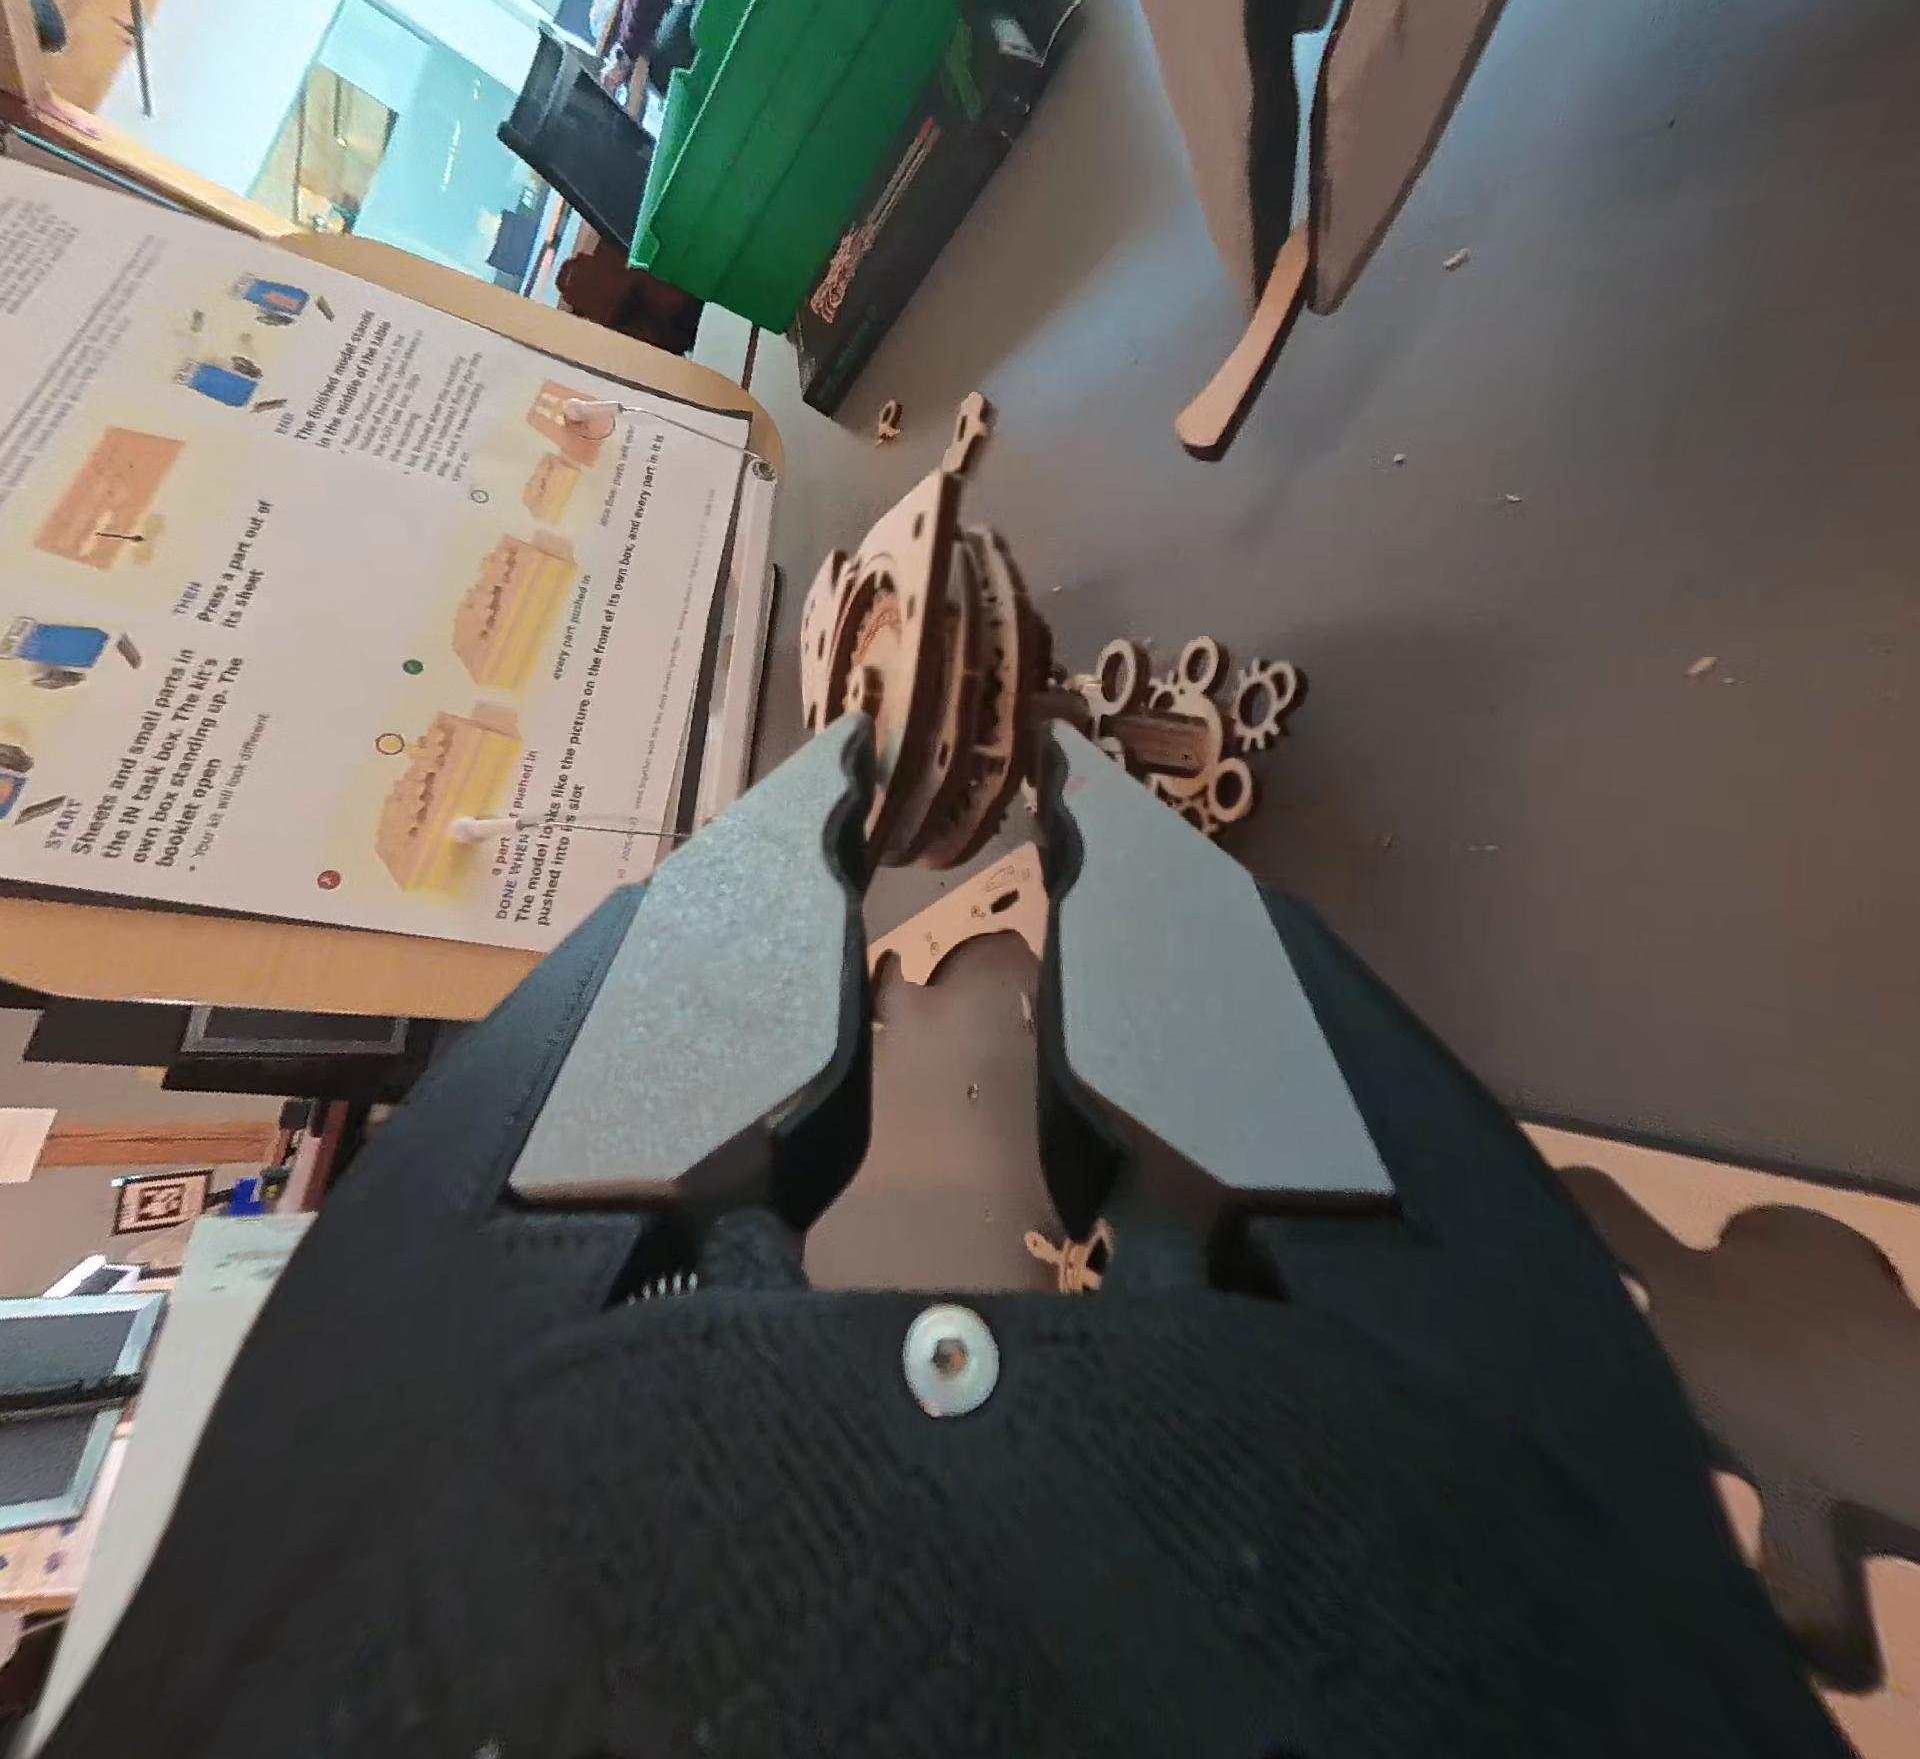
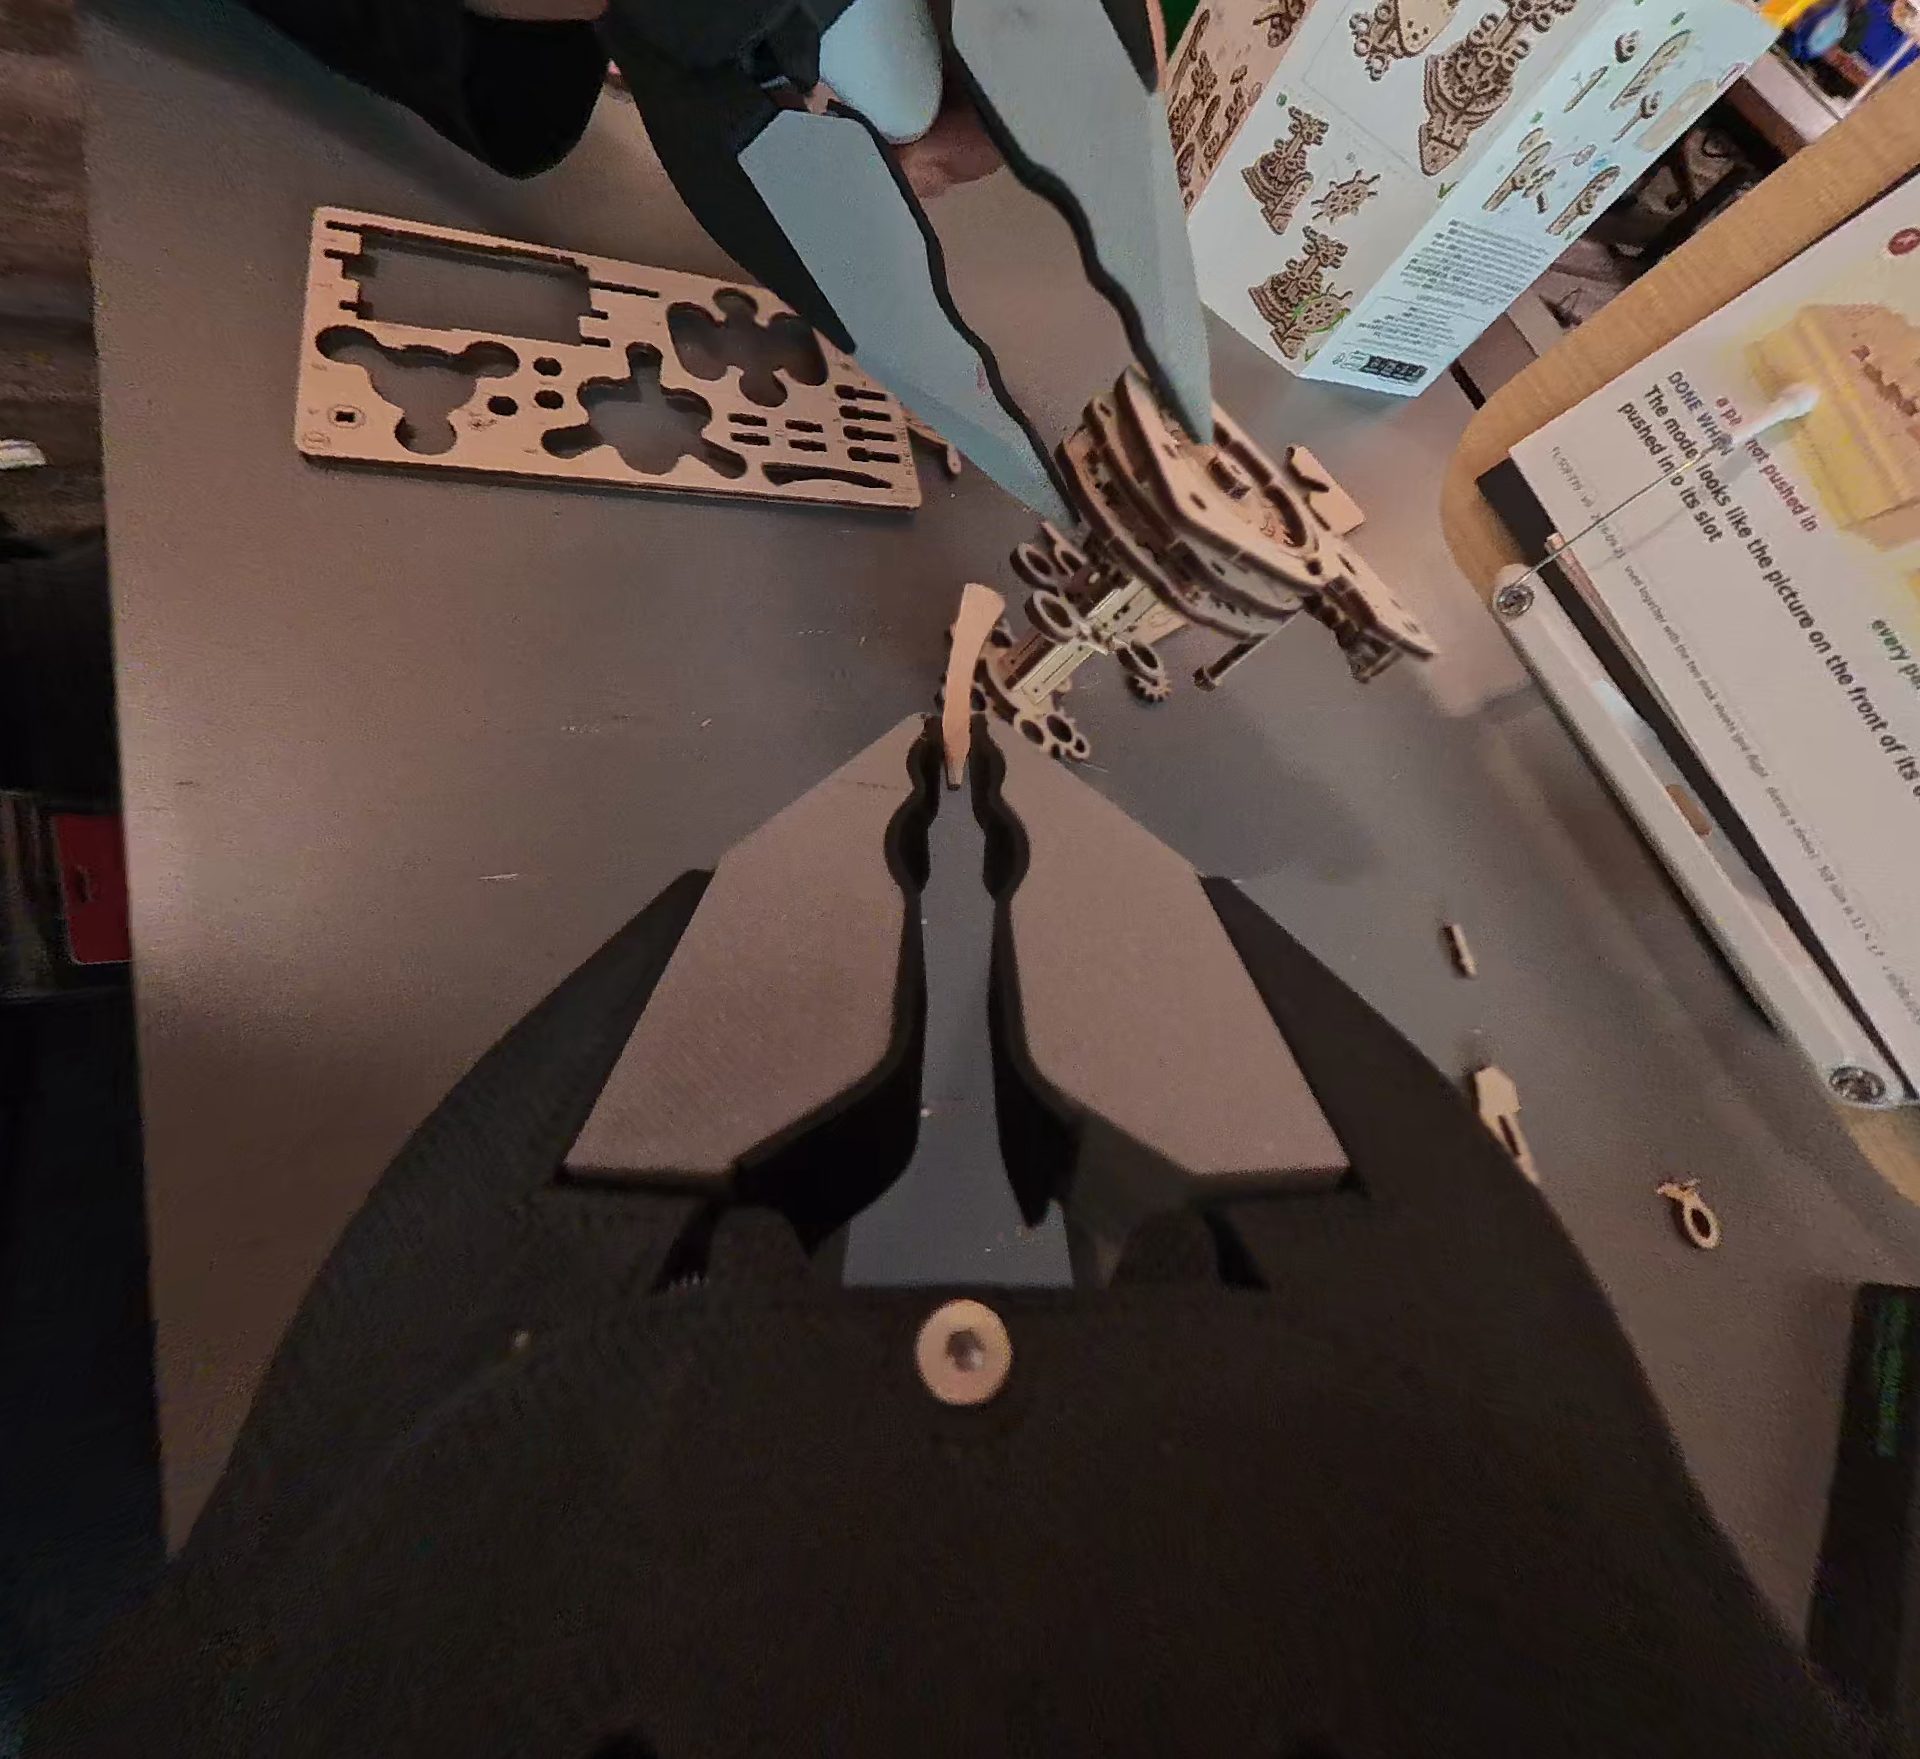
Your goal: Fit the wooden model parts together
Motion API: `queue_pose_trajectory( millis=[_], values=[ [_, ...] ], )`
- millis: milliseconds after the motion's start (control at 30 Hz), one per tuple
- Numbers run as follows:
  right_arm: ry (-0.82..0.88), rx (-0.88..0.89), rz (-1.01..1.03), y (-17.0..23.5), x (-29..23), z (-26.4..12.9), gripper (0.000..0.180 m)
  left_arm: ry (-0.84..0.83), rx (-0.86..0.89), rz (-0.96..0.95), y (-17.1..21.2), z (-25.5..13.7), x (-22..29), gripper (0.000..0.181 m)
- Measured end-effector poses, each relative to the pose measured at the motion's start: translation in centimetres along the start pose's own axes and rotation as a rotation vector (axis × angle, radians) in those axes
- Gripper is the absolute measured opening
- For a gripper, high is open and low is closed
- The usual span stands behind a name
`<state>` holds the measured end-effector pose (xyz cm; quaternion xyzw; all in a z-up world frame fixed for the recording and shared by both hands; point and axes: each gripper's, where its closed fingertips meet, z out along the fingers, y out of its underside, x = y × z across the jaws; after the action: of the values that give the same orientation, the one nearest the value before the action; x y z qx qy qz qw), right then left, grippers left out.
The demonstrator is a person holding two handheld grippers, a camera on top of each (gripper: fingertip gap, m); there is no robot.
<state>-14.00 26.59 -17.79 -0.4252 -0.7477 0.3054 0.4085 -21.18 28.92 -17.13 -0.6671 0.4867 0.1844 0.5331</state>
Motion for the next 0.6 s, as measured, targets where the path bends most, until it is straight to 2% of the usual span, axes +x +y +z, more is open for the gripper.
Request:
queue_pose_trajectory(
  millis=[267, 400, 600],
  values=[
    [-0.059, 0.038, -0.056, -1.3, 2.7, 0.1, 0.002, 0.197, 0.096, -0.24, 1.6, 0.0, -0.9, 0.025],
    [-0.162, 0.068, -0.051, -1.9, 3.1, 0.3, 0.002, 0.333, 0.294, -0.336, 1.0, -1.4, -0.3, 0.024],
    [-0.374, 0.147, -0.023, -2.7, 1.7, 0.4, 0.002, 0.386, 0.435, -0.25, 1.0, -3.5, 1.1, 0.024]
  ],
)
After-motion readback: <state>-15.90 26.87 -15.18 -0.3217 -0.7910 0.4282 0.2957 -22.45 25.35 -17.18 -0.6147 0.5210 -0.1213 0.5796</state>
